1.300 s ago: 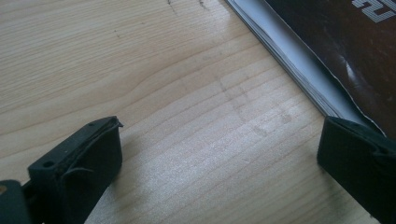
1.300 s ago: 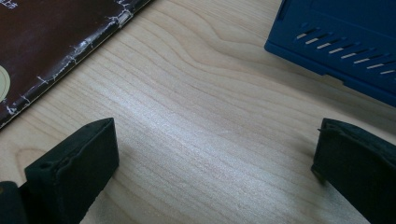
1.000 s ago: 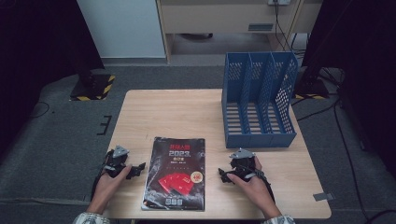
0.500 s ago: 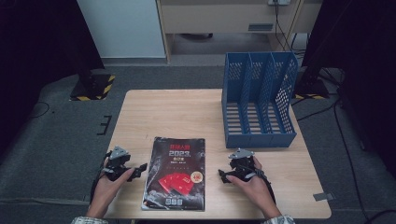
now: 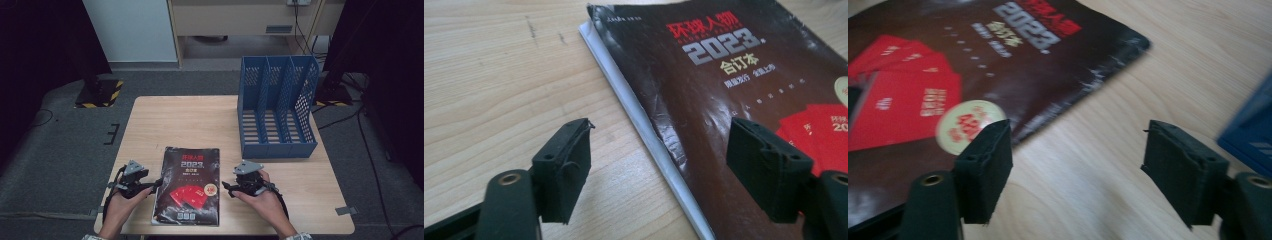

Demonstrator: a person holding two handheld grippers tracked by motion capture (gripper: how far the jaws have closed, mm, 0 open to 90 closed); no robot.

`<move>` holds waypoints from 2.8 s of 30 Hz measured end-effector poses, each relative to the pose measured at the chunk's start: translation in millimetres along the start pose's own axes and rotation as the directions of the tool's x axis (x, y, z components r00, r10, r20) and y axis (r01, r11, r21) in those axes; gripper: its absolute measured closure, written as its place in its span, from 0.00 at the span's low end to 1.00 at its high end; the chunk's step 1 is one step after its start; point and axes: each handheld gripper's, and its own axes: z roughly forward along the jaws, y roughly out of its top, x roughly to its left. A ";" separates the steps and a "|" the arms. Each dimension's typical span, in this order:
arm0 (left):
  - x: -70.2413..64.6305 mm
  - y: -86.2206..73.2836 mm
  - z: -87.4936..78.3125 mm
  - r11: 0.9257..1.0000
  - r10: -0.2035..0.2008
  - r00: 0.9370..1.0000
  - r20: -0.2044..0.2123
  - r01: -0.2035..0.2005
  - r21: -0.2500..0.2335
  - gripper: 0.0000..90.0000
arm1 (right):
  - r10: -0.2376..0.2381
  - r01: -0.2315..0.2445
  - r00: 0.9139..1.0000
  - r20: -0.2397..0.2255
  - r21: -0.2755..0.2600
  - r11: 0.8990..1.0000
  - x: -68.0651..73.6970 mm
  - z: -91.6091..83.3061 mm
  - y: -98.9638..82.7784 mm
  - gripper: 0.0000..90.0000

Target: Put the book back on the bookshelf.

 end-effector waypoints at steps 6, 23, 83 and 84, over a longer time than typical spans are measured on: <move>-5.6 1.9 8.3 1.000 0.017 1.000 0.011 -0.017 0.014 0.33 | -0.072 0.076 0.995 -0.074 0.047 0.996 20.3 13.8 0.2 0.38; -6.7 -0.9 26.7 0.994 0.054 0.998 0.011 -0.055 0.094 0.32 | 0.005 0.008 0.991 -0.130 0.102 0.995 28.6 33.7 -5.0 0.15; -8.4 1.5 30.5 0.997 0.044 0.999 -0.009 -0.043 0.071 0.40 | 0.005 0.003 0.995 -0.096 0.083 0.997 26.9 50.4 5.8 0.16; -7.4 1.4 31.1 0.997 0.036 0.999 -0.014 -0.035 0.067 0.39 | 0.005 0.003 0.996 -0.094 0.082 0.997 27.0 50.5 5.8 0.16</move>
